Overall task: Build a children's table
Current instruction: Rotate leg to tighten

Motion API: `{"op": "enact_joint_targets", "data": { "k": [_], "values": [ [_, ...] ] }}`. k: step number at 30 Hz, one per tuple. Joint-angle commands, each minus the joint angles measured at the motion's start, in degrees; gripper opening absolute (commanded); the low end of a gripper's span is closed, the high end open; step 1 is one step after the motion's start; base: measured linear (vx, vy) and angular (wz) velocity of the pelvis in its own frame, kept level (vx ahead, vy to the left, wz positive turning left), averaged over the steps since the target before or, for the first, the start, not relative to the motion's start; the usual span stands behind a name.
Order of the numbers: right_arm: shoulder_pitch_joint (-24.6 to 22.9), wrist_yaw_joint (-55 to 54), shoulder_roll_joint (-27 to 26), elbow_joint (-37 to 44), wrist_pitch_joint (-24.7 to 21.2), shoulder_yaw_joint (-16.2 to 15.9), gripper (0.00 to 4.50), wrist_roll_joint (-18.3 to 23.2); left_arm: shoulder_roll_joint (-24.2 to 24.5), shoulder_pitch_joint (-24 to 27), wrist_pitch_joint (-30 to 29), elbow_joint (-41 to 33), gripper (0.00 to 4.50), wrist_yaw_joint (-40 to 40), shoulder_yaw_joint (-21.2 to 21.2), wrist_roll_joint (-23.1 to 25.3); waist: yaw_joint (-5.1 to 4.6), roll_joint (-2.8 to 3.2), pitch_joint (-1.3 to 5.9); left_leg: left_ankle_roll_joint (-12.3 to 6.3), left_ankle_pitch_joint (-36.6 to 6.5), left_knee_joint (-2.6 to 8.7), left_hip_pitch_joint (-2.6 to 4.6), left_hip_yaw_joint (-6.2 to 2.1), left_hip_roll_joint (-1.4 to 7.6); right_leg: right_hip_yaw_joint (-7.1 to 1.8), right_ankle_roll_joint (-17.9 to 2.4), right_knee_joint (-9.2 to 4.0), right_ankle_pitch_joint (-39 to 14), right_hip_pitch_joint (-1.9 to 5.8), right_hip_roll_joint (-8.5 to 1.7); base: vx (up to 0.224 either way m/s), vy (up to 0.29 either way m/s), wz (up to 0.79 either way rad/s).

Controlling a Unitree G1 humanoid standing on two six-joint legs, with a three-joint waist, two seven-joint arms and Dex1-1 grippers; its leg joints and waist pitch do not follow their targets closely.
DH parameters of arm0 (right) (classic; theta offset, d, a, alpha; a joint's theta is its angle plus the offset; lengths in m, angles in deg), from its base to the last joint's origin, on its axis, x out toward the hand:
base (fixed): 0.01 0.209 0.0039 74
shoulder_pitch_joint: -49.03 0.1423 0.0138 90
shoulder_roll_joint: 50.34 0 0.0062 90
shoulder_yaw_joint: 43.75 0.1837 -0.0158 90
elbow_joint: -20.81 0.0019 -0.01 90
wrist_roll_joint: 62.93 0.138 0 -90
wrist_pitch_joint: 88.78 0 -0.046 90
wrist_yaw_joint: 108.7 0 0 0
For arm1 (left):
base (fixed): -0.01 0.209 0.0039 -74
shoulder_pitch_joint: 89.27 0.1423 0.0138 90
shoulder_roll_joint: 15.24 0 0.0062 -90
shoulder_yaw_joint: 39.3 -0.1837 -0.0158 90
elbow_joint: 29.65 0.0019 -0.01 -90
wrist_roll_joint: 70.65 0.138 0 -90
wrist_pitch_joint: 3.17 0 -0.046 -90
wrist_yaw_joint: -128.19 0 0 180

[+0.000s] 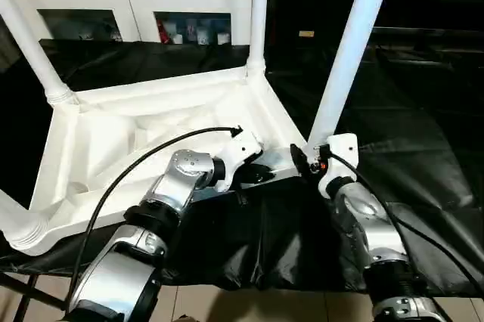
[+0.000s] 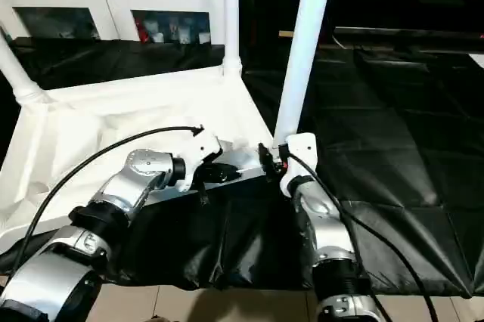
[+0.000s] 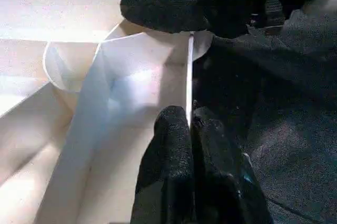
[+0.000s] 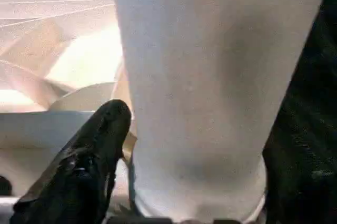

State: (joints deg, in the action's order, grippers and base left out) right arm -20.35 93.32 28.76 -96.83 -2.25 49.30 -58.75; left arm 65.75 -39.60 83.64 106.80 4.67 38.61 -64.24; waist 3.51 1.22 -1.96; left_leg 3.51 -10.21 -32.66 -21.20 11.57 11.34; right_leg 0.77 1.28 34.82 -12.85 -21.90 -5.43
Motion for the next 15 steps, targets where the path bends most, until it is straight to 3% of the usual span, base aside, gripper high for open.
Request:
{"op": "enact_joint_targets", "data": {
  "k": [1,6,11,15],
  "values": [
    [0.94,8.14,0.61,0.66,-1.22,-4.28,3.91,1.74,-0.91,2.13,2.29,0.19,0.0,3.59,-0.84,-2.58,0.0,-1.09,2.53,-3.34,-11.76,3.68,0.36,-0.84,1.4,-1.11,-11.27,-4.58,-5.54,1.86,-2.06,0.0,0.0,0.0],
    [-0.4,24.03,7.73,3.57,-2.51,-7.0,3.91,4.52,3.02,1.62,4.09,0.99,0.0,11.25,-1.82,-2.84,-0.03,-1.01,2.61,-4.63,-10.09,3.35,0.3,-0.7,1.4,-1.05,-12.94,-4.24,-2.59,1.97,-2.02,0.0,0.0,0.0],
    [-1.37,38.17,13.28,6.46,-4.39,-9.46,3.91,7.88,6.29,0.54,6.36,2.57,0.0,18.0,-3.0,-2.24,0.69,-0.95,2.77,-5.48,-9.0,3.07,0.45,-0.52,1.78,-0.75,-14.71,-3.65,0.25,2.04,-1.83,0.0,0.0,0.0],
    [-1.0,44.31,15.68,6.29,-4.9,-11.75,3.55,8.15,7.38,-0.04,7.76,3.79,0.0,20.55,-3.95,-1.51,1.06,-1.02,2.76,-5.42,-8.89,2.97,0.56,-0.41,1.83,-0.77,-15.84,-3.49,0.97,1.99,-1.95,0.0,0.0,0.0]
  ]
}}
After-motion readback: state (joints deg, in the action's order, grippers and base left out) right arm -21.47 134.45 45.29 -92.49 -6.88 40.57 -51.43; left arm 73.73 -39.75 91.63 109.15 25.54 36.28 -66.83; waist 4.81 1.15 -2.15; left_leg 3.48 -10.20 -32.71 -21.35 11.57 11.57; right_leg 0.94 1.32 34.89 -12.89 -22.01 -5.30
